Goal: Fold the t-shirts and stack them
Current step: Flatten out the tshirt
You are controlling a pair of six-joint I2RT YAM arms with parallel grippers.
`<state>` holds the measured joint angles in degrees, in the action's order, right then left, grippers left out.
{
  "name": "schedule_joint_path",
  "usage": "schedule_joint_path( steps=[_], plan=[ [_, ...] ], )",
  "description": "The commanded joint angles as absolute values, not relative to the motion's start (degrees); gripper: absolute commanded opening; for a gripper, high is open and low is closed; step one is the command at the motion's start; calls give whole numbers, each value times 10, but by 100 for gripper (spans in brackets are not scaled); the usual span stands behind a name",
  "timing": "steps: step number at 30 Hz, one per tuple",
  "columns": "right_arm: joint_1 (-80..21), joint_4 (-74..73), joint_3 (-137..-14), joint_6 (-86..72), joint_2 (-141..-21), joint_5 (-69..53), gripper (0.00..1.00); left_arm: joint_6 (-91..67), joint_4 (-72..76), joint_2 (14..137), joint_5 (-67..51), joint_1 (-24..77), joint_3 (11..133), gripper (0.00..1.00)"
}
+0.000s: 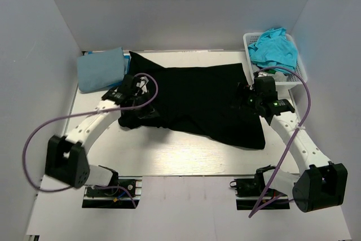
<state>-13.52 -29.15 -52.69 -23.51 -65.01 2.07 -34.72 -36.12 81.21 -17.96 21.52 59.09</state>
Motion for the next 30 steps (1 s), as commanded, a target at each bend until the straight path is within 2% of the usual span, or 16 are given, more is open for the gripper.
schedule_joint_path(
  steps=[1,6,9,11,13,15,16,17,19,20,21,23,26,27,30],
  plan=[
    [-127,-310,-518,-222,-641,-19,90,-411,-517,703,-235,232,571,0],
    [-126,-323,-496,-221,-642,-29,90,-475,-703,568,-329,243,414,0],
    [-121,-323,-487,-220,-640,-29,90,-475,-809,498,-324,243,369,0],
    [-120,-319,-484,-217,-641,-29,90,-475,-809,471,-397,249,344,13],
    [-120,-321,-487,-214,-646,-31,90,-471,-809,476,-399,249,335,28],
    [-119,-330,-497,-214,-656,-27,90,-454,-809,495,-388,254,359,32],
    [-119,-330,-502,-207,-657,-27,90,-448,-809,507,-370,254,370,54],
    [-117,-333,-504,-205,-660,-26,90,-438,-809,535,-361,254,395,68],
    [-115,-330,-510,-204,-664,-23,90,-411,-809,568,-323,259,423,77],
    [-115,-330,-514,-205,-669,-19,90,-401,-809,589,-302,259,466,97],
    [-115,-328,-521,-201,-671,-21,90,-376,-809,637,-261,259,495,100],
    [-114,-330,-532,-201,-680,-22,90,-358,-809,680,-228,259,595,100],
    [-115,-316,-543,-194,-693,-8,90,-352,-784,741,-111,250,708,100],
    [-115,-290,-546,-192,-705,-12,90,-352,-769,753,-47,244,724,100],
    [-116,-264,-561,-195,-747,-17,90,-358,-659,799,50,238,740,100]
  ],
)
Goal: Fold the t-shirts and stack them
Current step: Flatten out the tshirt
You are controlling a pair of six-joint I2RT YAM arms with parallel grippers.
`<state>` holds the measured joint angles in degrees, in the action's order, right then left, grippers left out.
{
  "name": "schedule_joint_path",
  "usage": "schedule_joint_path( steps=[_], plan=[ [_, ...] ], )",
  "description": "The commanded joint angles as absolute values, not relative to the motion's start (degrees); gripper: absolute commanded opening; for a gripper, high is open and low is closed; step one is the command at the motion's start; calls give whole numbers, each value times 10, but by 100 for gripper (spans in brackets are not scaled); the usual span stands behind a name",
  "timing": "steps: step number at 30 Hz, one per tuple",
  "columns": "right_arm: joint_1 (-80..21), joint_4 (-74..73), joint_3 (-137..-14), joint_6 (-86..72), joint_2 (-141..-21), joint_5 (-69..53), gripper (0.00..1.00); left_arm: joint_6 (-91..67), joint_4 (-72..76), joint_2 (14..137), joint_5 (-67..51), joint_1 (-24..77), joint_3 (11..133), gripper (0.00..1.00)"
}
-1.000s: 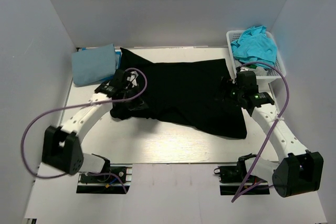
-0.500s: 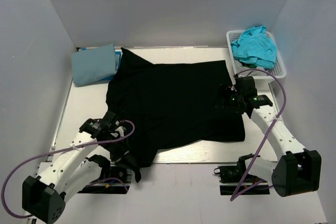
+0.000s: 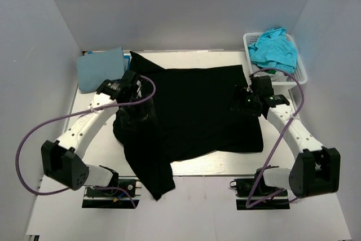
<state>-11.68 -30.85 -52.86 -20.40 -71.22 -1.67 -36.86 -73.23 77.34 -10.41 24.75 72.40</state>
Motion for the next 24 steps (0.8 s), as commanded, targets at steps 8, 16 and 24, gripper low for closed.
schedule_joint_path(
  steps=[8,16,24],
  plan=[
    [-127,-197,-627,-169,-878,-3,90,-352,-518,1066,135,183,888,100],
    [-129,-195,-681,-180,-1017,87,90,-312,-459,1221,153,161,1007,100],
    [-123,-275,-825,-217,-1169,161,90,-244,-417,1360,106,161,1120,100]
  ],
)
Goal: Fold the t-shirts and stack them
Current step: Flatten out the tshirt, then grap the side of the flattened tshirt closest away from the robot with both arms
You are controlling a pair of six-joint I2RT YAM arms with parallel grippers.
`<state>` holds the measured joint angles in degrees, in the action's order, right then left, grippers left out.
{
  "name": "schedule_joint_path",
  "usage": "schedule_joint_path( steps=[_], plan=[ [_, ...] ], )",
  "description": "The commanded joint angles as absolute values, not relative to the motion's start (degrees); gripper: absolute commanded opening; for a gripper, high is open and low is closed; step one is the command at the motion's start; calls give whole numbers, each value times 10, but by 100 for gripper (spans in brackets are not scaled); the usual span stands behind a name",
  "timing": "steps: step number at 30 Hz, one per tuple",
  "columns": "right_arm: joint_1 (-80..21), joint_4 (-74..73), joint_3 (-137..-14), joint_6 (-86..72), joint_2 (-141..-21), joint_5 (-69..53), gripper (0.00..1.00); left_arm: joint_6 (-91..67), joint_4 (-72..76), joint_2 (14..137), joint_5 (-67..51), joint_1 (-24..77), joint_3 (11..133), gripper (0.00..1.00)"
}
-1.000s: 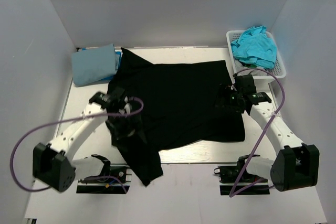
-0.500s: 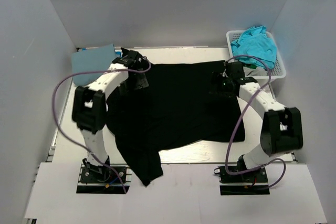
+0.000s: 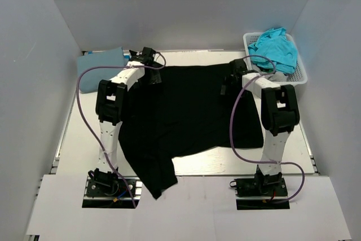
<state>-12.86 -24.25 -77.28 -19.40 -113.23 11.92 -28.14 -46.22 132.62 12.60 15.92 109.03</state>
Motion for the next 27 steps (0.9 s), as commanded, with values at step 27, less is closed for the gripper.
schedule_joint_path(
  steps=[27],
  plan=[
    [-142,-243,-726,-228,-881,115,90,-284,-468,1043,31,163,988,100]
  ],
)
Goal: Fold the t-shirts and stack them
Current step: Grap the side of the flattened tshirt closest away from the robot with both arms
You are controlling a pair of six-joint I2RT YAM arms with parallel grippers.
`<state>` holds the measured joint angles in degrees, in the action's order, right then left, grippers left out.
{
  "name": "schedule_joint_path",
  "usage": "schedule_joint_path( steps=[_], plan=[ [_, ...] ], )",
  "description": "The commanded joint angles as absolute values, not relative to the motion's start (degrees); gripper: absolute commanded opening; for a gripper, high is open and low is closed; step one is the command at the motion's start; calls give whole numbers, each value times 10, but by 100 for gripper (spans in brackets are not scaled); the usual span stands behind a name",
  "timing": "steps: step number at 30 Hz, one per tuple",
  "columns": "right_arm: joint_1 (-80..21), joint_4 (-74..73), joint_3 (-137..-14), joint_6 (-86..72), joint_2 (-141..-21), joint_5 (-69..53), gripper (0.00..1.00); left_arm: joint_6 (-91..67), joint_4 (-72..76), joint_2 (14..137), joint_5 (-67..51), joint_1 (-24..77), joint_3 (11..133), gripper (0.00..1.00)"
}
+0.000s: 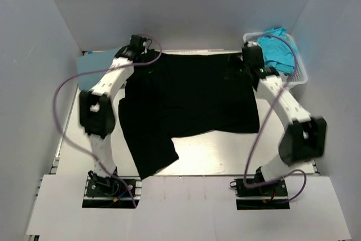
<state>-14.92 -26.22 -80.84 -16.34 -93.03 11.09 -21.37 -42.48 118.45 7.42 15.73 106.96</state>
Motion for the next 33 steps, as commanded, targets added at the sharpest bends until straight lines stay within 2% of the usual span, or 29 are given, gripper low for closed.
schedule_joint_path(
  steps=[1,3,6,10,12,17,24,28,33],
  plan=[
    [-141,-242,-702,-242,-842,124,90,-300,-468,1003,19,169,886,100],
    [-140,-252,-623,-273,-770,125,90,-344,-478,884,-7,169,742,100],
    [-135,-271,-540,-301,-692,144,90,-369,-511,746,-46,174,608,100],
    [-124,-291,-470,-321,-626,157,90,-363,-597,668,-70,187,519,100],
    [-120,-301,-455,-324,-602,149,90,-348,-651,662,-108,192,482,100],
    [-110,-310,-437,-328,-593,145,90,-373,-643,630,-187,244,403,100],
    [-98,-310,-432,-324,-609,145,90,-450,-572,635,-190,357,339,100],
    [-91,-313,-434,-324,-614,143,90,-464,-546,721,-135,416,364,100],
    [-78,-315,-422,-322,-606,146,90,-475,-526,789,-86,437,392,97]
  ],
)
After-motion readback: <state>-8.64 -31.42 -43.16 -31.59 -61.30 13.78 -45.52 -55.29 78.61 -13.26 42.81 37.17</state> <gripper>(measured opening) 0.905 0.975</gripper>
